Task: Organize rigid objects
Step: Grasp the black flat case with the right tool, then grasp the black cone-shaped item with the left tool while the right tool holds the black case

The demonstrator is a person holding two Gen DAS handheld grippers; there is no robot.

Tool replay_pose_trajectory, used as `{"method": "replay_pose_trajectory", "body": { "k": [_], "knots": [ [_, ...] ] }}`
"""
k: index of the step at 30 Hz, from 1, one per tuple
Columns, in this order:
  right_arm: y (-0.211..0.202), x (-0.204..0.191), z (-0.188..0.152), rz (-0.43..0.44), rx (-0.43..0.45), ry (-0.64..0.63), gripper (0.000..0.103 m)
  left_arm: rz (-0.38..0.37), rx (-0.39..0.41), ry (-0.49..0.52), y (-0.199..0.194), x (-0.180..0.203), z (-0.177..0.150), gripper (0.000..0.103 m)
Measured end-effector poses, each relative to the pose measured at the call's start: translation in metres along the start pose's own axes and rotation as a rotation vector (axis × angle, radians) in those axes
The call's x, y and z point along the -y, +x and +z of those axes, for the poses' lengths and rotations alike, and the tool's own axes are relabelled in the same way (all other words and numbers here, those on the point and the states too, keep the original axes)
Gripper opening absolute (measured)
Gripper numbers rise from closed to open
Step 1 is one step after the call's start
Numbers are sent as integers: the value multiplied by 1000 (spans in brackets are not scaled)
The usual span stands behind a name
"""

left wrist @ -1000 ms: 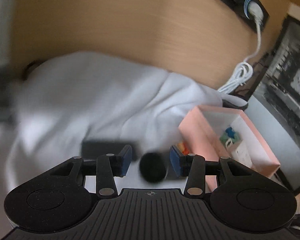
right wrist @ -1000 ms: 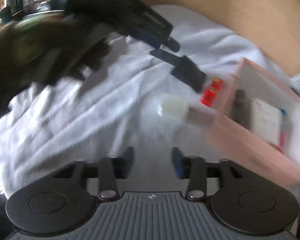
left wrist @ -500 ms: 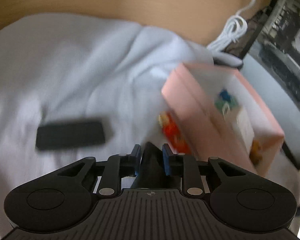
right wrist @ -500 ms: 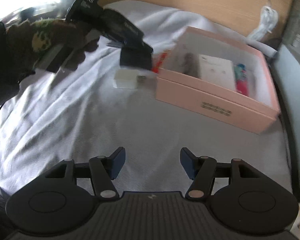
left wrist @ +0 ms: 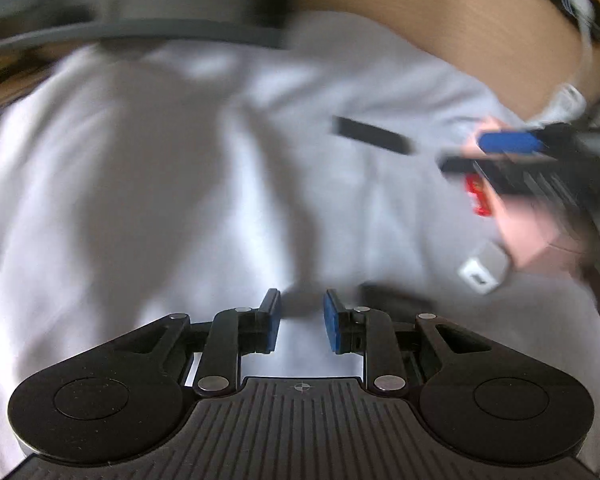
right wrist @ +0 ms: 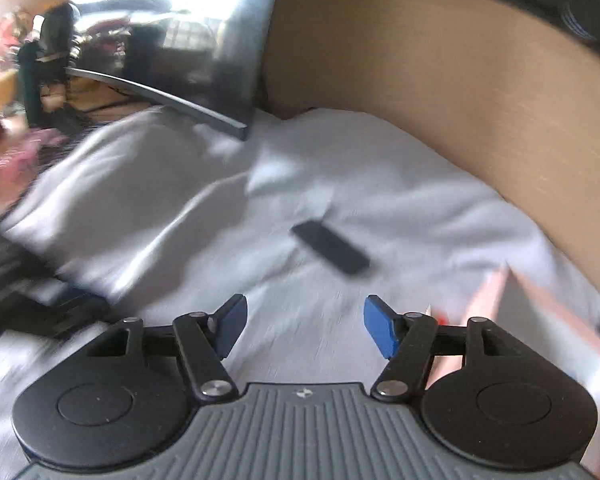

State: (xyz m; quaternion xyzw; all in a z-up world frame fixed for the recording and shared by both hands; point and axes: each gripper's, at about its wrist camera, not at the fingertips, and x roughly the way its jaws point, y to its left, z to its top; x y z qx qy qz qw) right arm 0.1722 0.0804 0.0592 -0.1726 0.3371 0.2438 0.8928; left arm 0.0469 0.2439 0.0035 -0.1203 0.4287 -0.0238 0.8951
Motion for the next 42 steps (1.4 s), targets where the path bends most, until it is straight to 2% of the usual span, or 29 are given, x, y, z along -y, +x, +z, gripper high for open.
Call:
{"method": "replay_pose_trajectory", "body": {
  "k": [4, 7, 10, 12, 15, 18, 23, 26, 29, 32, 35, 37, 38, 42],
  "knots": [
    [79, 27, 43, 20, -94, 227, 68, 62, 11, -33, -21, -15, -14, 26],
    [120, 42, 46, -48, -157, 413, 70, 81, 10, -39, -33, -20, -25, 26],
    [128, 48, 40, -67, -121, 542, 83, 90, 30, -53, -49, -26, -33, 26],
    [131, 38, 44, -44, -120, 541, 90, 90, 41, -74, -59, -30, -38, 26],
    [136, 10, 50, -34, -133, 424, 90, 82, 45, -91, -70, -35, -43, 26],
    [132, -12, 48, -98, -120, 331, 89, 63, 37, -80, -73, -34, -46, 26],
    [89, -20, 31, -96, -81, 293, 89, 9, 20, -61, -69, -26, -53, 26],
    [33, -27, 14, -57, -20, 254, 89, -45, -1, -8, -62, -12, -55, 26],
    [-30, -29, -14, -50, 58, 179, 89, -130, -36, 93, -54, 14, -59, 26],
    [-73, -30, -47, -93, 87, 155, 89, -203, -72, 222, -42, 50, -64, 26],
    [-106, -19, -97, -210, 64, 207, 89, -234, -89, 358, -27, 86, -66, 27],
    [-119, -7, -130, -304, 22, 277, 89, -242, -70, 424, -22, 104, -65, 30],
    [-123, 0, -147, -346, -8, 325, 89, -237, -35, 446, -24, 110, -61, 31],
    [-141, 24, -200, -432, -82, 535, 89, -127, 139, 439, -39, 109, -39, 31]
  ]
}}
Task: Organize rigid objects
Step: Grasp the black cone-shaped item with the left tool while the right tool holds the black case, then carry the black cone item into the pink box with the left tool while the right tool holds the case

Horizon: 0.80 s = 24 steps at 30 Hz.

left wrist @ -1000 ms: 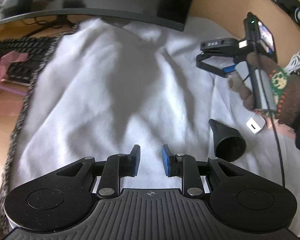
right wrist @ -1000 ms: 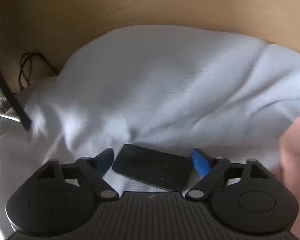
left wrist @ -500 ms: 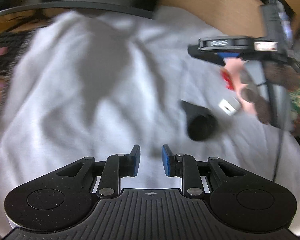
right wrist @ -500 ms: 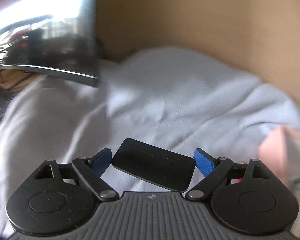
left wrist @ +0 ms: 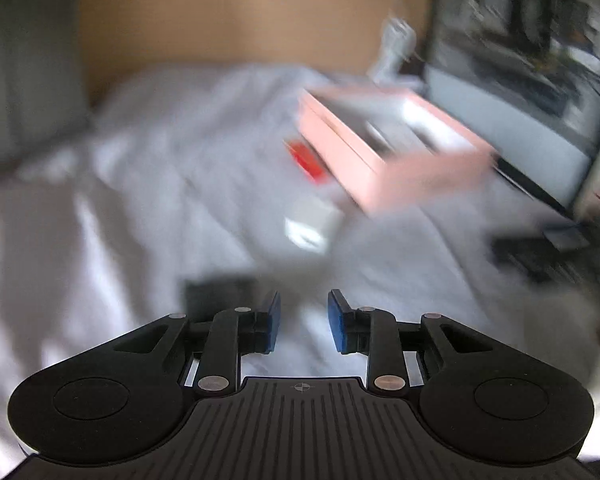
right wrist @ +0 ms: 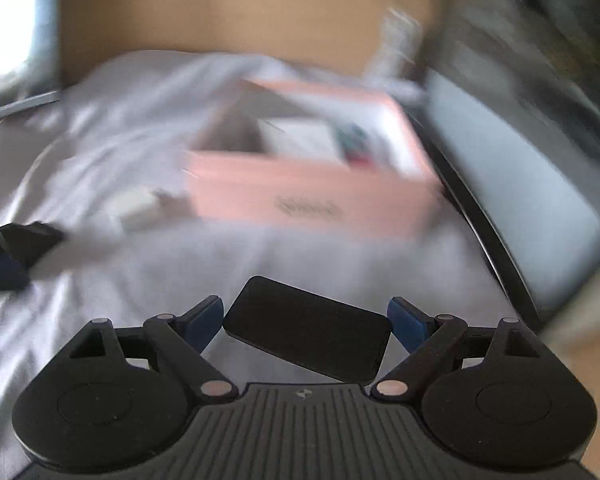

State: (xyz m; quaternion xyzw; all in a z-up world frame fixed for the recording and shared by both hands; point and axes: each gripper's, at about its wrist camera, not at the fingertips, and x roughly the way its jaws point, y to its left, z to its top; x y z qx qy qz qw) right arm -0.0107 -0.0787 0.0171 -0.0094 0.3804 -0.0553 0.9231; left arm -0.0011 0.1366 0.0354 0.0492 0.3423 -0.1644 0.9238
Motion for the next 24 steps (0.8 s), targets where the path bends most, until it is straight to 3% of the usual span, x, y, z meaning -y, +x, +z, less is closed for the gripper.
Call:
{"method": "replay_pose_trajectory", "body": {
  "k": [3, 6, 10, 12, 14, 17, 20, 24],
  "knots": [
    [-9, 12, -19, -47, -6, 44, 89, 92, -10, -43, 4, -16, 5, 30],
    [-13, 13, -27, -35, -6, 36, 89, 152, -33, -93, 13, -29, 4, 35],
    [-7, 7, -22, -18, 14, -21, 89, 171, -54, -105, 19, -28, 4, 42],
    [-2, 8, -19, 3, 37, -28, 89, 190, -70, -68, 18, -26, 3, 50],
    [2, 11, -17, 36, 37, -28, 89, 195, -112, -119, 26, -28, 3, 53],
    [8, 14, -14, 112, 39, -100, 89, 218, -105, -203, 35, -31, 2, 56],
    [7, 18, -12, 147, 42, -186, 89, 221, -102, -331, 43, -33, 4, 55],
    [-2, 32, -15, 232, 95, -279, 89, 248, -82, -325, 42, -11, 7, 51]
  ]
}}
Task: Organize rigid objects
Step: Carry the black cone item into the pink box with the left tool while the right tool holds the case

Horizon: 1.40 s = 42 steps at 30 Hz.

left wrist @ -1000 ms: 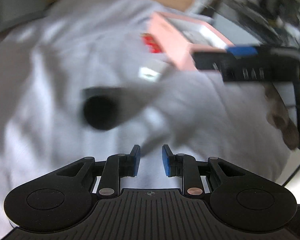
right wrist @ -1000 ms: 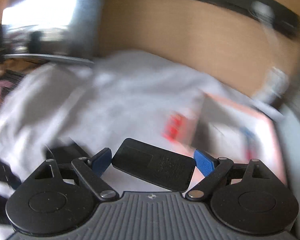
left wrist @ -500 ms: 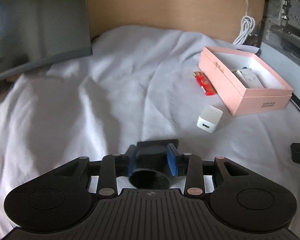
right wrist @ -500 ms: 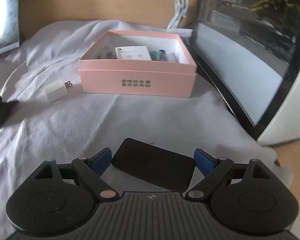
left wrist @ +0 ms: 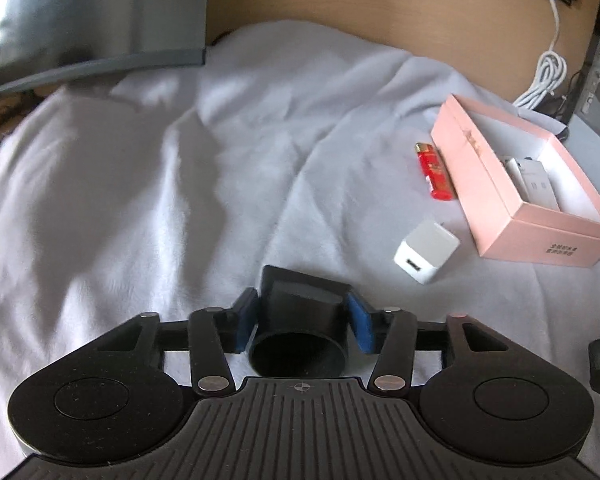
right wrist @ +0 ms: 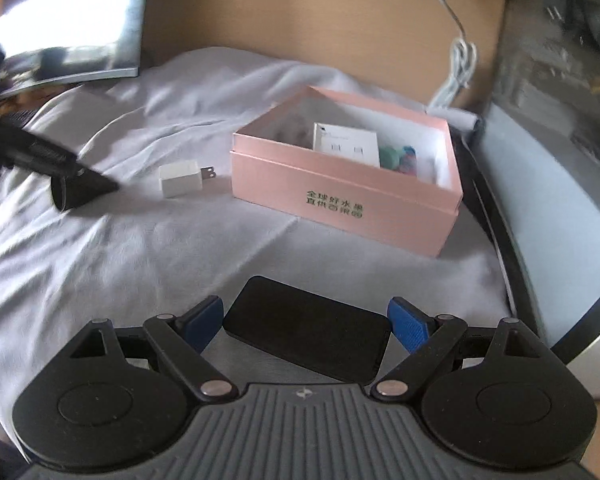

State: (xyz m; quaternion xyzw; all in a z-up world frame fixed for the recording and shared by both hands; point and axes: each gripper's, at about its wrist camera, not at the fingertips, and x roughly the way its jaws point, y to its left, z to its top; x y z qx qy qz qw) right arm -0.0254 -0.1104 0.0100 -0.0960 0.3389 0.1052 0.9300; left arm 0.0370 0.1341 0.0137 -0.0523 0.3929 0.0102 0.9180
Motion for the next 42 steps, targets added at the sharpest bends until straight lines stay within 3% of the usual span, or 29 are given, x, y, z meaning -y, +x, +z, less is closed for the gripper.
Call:
{"method": "replay_pose_trajectory", "body": {
  "k": [8, 11, 15, 22, 26, 28, 30, 33, 38, 42],
  "knots": [
    [-4, 32, -9, 112, 2, -81, 89, -100, 4, -55, -34, 65, -36, 51],
    [2, 39, -9, 161, -5, -98, 89, -134, -3, -31, -40, 92, -47, 51],
    [16, 32, -6, 145, -42, -94, 89, -177, -33, 32, -42, 111, -55, 51],
    [24, 22, -8, 112, -86, -9, 90, -239, -65, 91, -46, 103, -53, 51],
    [29, 24, -10, 75, -98, 74, 98, -292, -116, 77, -41, 91, -56, 51],
    [29, 23, -9, 58, -102, 102, 97, -318, -131, 85, -40, 87, -58, 51],
    [28, 20, -8, 46, -97, 119, 90, -342, -137, 100, -40, 86, -57, 51],
    [26, 17, -3, 65, -108, 116, 90, -366, -142, 148, -40, 90, -57, 51],
    [-8, 19, 6, 64, -81, 91, 90, -444, -189, 240, -48, 108, -55, 51],
    [-47, 25, 9, 49, -33, 27, 90, -497, -156, 254, -66, 126, -32, 51]
  ]
}}
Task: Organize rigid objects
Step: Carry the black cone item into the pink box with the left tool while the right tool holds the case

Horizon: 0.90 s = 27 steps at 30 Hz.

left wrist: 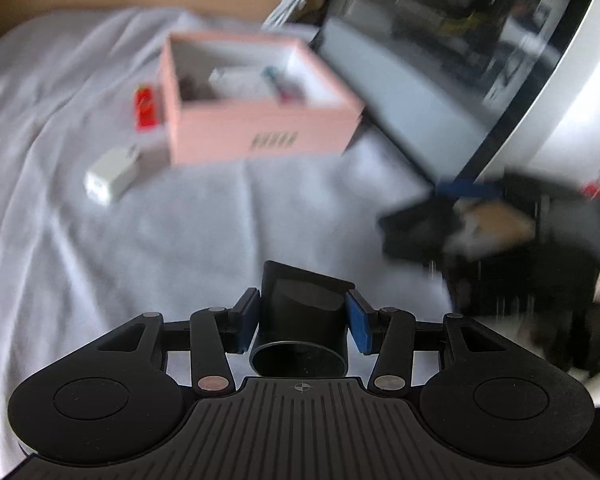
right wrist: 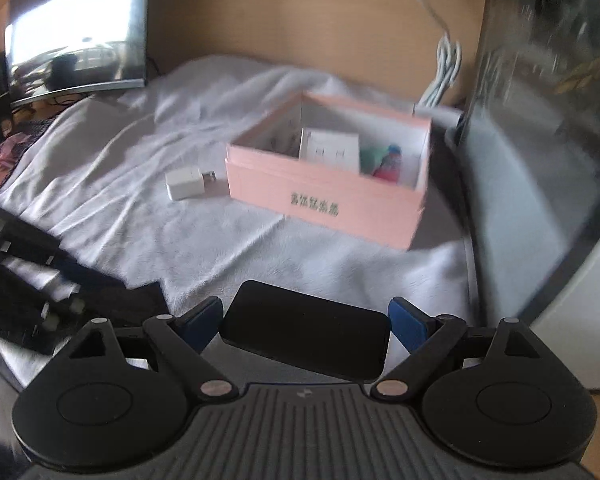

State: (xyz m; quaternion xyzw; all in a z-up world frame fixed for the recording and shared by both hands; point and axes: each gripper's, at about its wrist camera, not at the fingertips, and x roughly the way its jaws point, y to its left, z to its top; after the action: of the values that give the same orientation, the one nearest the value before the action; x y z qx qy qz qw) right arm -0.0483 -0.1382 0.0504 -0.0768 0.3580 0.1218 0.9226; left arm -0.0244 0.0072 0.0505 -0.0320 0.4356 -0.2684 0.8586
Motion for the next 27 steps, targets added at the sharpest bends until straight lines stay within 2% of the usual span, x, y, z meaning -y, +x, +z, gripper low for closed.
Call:
{"method": "replay_pose_trajectory", "body": {
  "k": [1, 4, 8, 10, 12, 14, 16, 20, 24, 27],
  "knots": [
    [-8, 1, -1, 1, 13, -14, 90, -5, 29, 15, -3, 4, 12, 51],
    [-29, 5, -6, -1, 59, -25, 90, 48, 137, 73, -7, 16, 57, 51],
    [-43, 12, -18, 3, 100, -7, 90, 95, 257, 64, 3, 22, 125, 51],
    [-46, 14, -24, -19, 104, -22, 90, 95, 287, 52, 13, 20, 154, 51],
    [-53, 21, -30, -44, 116, -27, 90, 91, 283, 32, 31, 15, 181, 52],
    [-57, 32, -38, -55, 112, 3, 90, 101, 278, -8, 49, 10, 195, 49],
    [-55, 43, -45, -56, 87, 46, 90, 106, 284, -47, 61, 8, 198, 49],
    [-55, 50, -62, -33, 71, 70, 90, 138, 294, -108, 64, -1, 179, 49],
    [-48, 48, -60, 4, 74, 61, 90, 157, 236, -135, 50, -13, 134, 49],
    [-40, 40, -46, 44, 95, 33, 90, 173, 176, -131, 38, -20, 90, 49]
  ]
}}
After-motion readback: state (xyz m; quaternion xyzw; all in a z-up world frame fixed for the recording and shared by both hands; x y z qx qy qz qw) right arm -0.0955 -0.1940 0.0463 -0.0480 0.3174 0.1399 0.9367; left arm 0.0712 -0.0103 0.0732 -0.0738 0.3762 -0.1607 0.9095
